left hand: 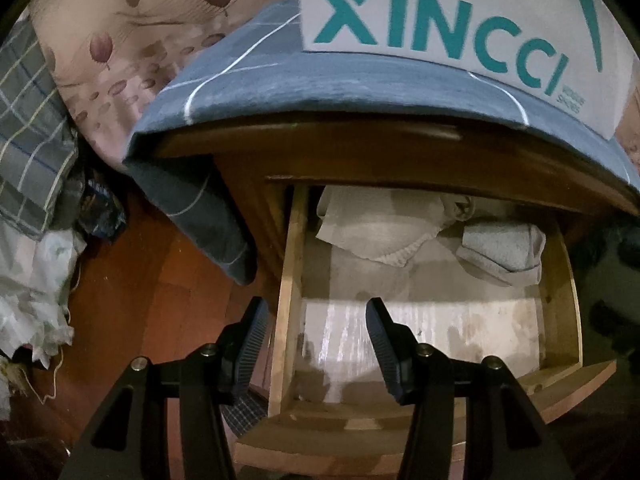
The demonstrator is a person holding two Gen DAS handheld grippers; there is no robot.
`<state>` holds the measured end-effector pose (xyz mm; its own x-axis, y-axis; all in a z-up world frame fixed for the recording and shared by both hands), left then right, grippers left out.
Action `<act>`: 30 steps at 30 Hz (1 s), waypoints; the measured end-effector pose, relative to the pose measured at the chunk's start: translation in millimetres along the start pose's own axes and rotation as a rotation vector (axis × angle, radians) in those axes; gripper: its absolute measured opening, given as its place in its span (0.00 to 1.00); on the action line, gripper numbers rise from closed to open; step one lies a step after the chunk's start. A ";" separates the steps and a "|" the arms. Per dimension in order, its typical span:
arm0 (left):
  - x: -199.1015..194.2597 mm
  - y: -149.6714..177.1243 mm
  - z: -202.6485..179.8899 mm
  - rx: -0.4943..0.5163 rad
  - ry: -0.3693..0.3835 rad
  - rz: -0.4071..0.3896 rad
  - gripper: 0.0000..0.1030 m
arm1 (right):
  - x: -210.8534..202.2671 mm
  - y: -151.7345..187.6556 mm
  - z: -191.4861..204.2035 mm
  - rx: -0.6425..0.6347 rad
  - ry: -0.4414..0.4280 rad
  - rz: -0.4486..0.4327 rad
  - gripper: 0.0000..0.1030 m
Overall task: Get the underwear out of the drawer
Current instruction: 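Move the right gripper back down into the drawer toward the patterned socks, then grasp the white hexagon-patterned socks with the right gripper and lift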
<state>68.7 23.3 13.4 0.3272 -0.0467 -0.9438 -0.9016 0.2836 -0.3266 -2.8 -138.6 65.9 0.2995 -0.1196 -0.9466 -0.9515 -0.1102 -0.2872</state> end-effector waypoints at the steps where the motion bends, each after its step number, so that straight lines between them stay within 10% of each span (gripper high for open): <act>1: -0.1 -0.3 2.1 -0.007 0.002 0.001 0.51 | 5.6 2.0 0.6 -0.011 0.011 0.012 0.56; 15: -11.4 -5.5 39.4 -0.180 0.036 -0.030 0.51 | 119.0 17.3 31.7 -0.592 0.427 0.252 0.51; 30: -8.8 -4.2 48.2 -0.231 0.086 -0.008 0.51 | 200.3 22.3 36.4 -1.043 0.681 0.468 0.55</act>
<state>83.3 68.6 25.6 0.3182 -0.1325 -0.9387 -0.9431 0.0571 -0.3277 33.4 -129.0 -135.5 0.2271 -0.7863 -0.5747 -0.5665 -0.5866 0.5788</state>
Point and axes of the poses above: each gripper's, at about its wrist camera, not at the fingertips, and x roughly the way its jaws point, z to its left, y to its underside, the point moved 4 cm from there along x, roughly the way its jaws point, and after that the axes turned 9 degrees about z, right-handed, at the moved point
